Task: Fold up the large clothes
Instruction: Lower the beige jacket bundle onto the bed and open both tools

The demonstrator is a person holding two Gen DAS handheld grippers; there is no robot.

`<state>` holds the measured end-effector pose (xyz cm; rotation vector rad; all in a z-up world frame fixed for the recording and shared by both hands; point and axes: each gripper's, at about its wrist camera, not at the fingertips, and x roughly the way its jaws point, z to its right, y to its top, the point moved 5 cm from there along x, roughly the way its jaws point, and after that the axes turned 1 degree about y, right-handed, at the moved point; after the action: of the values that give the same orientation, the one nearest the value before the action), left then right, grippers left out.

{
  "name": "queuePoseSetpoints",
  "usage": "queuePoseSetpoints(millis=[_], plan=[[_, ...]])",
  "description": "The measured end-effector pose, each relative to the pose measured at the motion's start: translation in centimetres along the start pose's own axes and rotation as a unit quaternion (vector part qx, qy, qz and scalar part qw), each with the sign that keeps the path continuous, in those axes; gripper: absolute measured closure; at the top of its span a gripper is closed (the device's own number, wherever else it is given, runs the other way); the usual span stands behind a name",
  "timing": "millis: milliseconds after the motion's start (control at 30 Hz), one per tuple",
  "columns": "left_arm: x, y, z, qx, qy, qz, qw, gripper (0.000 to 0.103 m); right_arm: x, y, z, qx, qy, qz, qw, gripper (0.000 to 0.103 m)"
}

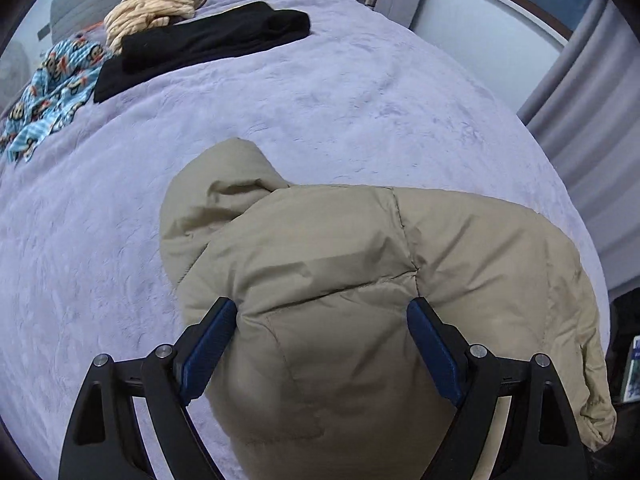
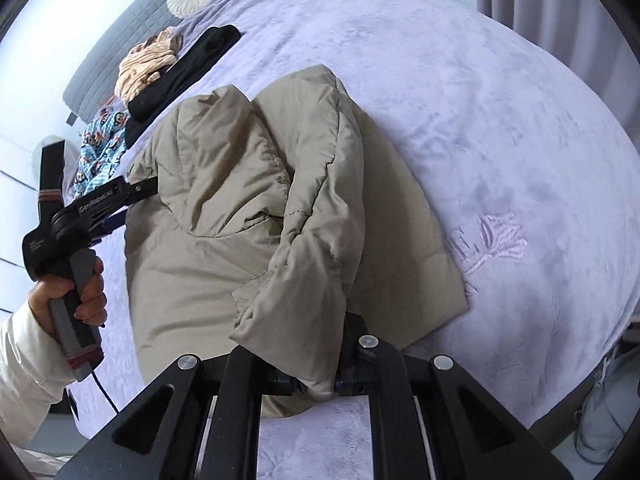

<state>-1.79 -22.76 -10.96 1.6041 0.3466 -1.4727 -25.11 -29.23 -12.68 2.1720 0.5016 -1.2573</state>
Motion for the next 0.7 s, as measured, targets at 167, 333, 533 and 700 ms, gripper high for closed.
queuePoseSetpoints(millis=[167, 333, 533, 700], plan=[[3.2, 1.2, 4.3, 0.045, 0.012, 0.006, 0.9989, 0.013, 1.8, 0.2, 4.5, 0.043, -0.005, -0.006, 0.999, 0.088], [3.6, 1.0, 3.9, 0.039, 0.021, 0.002, 0.999, 0.013, 1.8, 1.5, 8.6, 0.109, 0.028, -0.033, 0.993, 0.063], [4.0, 0.9, 3.5, 0.033, 0.025, 0.002, 0.9992, 0.012, -4.1, 7.7, 6.5, 0.048, 0.067, 0.045, 0.996, 0.055], [3.8, 1.1, 3.1, 0.029, 0.04, -0.009, 0.9987, 0.011, 0.1, 12.5, 1.8, -0.018, 0.086, 0.031, 0.996, 0.056]])
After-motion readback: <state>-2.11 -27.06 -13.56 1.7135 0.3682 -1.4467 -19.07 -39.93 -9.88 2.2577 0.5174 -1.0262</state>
